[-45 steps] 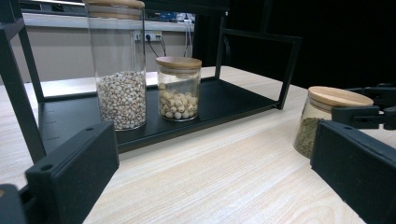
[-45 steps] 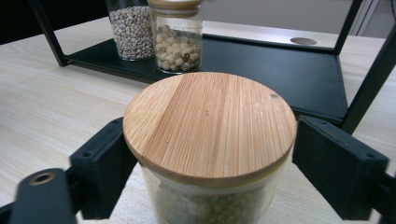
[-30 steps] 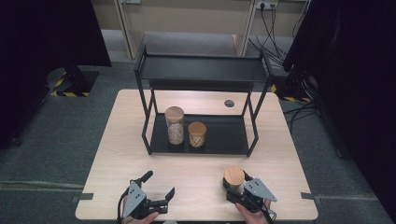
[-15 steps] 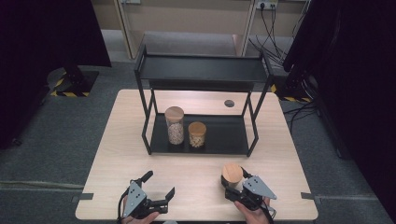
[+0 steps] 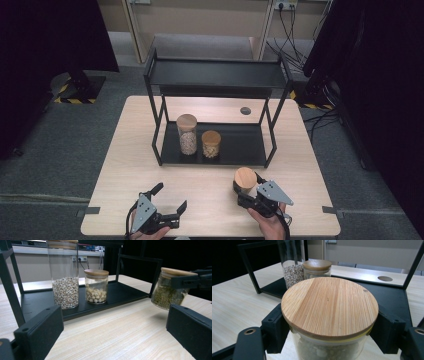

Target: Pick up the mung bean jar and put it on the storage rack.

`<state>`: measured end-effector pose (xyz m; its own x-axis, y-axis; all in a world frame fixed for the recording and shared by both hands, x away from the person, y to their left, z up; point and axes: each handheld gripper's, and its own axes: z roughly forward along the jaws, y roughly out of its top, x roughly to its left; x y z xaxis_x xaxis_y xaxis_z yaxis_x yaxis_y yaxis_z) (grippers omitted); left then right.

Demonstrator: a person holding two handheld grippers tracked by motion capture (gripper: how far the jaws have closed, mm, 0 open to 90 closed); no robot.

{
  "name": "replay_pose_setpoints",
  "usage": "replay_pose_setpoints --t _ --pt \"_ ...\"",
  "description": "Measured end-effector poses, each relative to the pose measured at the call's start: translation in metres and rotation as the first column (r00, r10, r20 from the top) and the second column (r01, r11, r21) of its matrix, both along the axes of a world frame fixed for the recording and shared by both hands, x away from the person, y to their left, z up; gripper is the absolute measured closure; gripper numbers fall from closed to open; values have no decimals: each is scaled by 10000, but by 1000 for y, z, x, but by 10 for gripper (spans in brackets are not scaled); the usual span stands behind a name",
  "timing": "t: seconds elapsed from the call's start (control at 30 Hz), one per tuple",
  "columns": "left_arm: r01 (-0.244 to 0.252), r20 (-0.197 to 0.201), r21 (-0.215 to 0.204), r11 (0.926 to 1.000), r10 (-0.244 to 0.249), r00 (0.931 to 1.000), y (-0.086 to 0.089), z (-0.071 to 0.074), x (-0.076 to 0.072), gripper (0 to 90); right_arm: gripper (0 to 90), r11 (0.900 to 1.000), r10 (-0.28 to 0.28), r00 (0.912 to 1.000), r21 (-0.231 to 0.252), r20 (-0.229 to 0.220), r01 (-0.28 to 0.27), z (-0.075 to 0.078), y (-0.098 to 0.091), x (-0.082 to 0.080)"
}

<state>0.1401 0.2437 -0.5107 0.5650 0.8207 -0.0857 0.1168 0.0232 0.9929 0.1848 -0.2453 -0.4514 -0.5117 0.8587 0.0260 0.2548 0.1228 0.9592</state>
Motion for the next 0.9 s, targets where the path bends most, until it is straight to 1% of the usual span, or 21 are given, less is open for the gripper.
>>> replay_pose_setpoints --t 0.23,0.43,0.6,0.9 --pt "4 6 4 10000 -4 10000 0 0 0 7 255 10000 -30 10000 62 66 30 7 8 11" --pt "-5 37 -18 10000 5 10000 1 0 0 7 255 10000 1 10000 4 67 -1 11 18 22" --pt "-3 42 -15 10000 3 10000 1 0 0 7 255 10000 -71 9998 5 162 71 14 23 29" --pt "-4 36 -24 10000 4 10000 1 0 0 7 255 9988 -463 9987 -158 209 466 16 30 44"
